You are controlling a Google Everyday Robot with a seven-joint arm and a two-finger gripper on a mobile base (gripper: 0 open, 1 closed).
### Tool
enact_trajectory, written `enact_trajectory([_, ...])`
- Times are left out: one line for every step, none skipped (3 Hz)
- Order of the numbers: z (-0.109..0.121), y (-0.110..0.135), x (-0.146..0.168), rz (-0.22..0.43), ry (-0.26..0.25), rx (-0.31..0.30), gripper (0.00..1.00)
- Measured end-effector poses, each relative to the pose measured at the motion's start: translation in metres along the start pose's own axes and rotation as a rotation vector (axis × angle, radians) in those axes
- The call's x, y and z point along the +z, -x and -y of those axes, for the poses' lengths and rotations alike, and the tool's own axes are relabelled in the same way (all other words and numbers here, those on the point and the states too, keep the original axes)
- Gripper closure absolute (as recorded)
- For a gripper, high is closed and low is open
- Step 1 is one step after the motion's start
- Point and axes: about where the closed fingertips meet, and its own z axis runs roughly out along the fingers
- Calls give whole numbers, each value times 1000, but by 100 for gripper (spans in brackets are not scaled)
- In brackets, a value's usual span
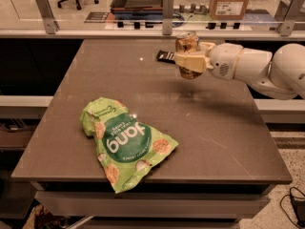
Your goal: Place orange can upright
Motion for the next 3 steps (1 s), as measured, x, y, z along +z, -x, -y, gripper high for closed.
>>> enact_trajectory([1,-15,6,32,16,23,100])
enact_trajectory([4,-34,11,52,23,63,100])
enact_trajectory([7,-57,15,51,20,110,100])
